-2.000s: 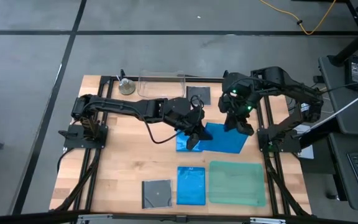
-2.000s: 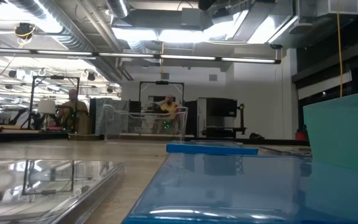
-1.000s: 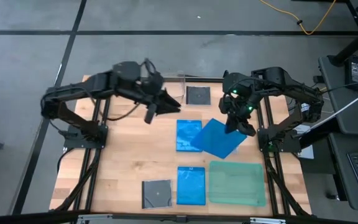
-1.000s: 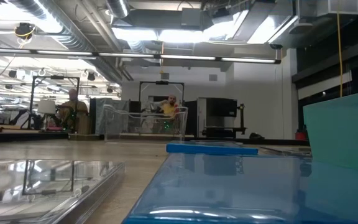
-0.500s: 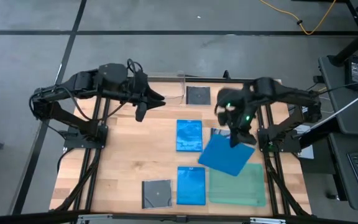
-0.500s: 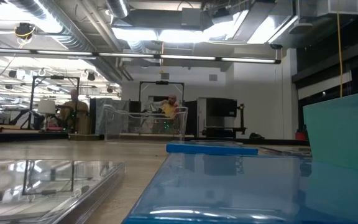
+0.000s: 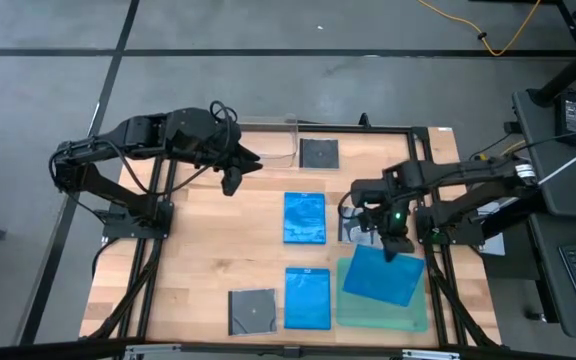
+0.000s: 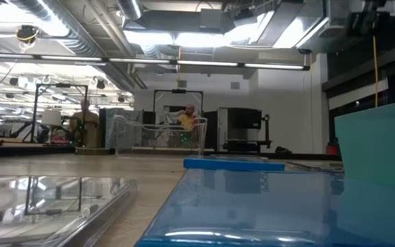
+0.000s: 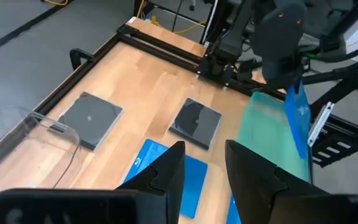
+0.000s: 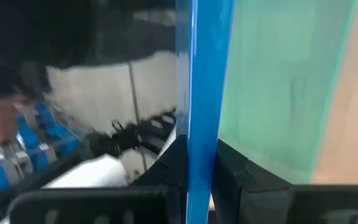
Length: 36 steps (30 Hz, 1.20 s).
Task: Pick & place jewel cases by type
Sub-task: Put the top left blue cd case into the green bin
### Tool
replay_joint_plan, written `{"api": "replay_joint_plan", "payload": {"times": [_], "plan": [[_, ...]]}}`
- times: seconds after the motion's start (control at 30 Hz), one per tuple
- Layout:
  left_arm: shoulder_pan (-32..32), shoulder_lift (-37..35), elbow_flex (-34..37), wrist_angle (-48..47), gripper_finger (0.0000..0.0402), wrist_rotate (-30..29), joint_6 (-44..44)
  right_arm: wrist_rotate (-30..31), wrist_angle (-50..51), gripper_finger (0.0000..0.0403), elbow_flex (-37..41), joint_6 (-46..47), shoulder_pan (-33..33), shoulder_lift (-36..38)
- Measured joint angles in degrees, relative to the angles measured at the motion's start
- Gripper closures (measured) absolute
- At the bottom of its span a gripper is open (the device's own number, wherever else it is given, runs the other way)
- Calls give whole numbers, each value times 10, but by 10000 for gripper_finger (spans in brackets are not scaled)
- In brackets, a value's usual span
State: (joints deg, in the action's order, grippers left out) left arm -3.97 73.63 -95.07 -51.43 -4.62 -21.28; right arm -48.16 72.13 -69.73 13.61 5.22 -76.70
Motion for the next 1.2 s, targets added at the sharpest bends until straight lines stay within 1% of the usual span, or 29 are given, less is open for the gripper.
{"api": "replay_joint_plan", "payload": {"times": [0.1,0.2,0.37,0.47,0.77,0.87,1.2], "plan": [[0,0,0,0,297,-8,-3,1,-59,356,54,36,9,18],[0,0,0,0,296,-9,-4,2,-91,355,97,53,28,21],[0,0,0,2,293,-9,-7,4,-137,355,148,64,61,17],[0,0,0,3,294,-12,-16,4,-187,355,172,88,73,17],[0,0,0,5,294,-18,-30,5,-294,355,217,118,102,-4],[0,0,0,6,293,-18,-37,5,-307,355,223,114,109,-18],[0,0,0,7,293,-24,-49,13,-317,355,223,51,112,-82]]}}
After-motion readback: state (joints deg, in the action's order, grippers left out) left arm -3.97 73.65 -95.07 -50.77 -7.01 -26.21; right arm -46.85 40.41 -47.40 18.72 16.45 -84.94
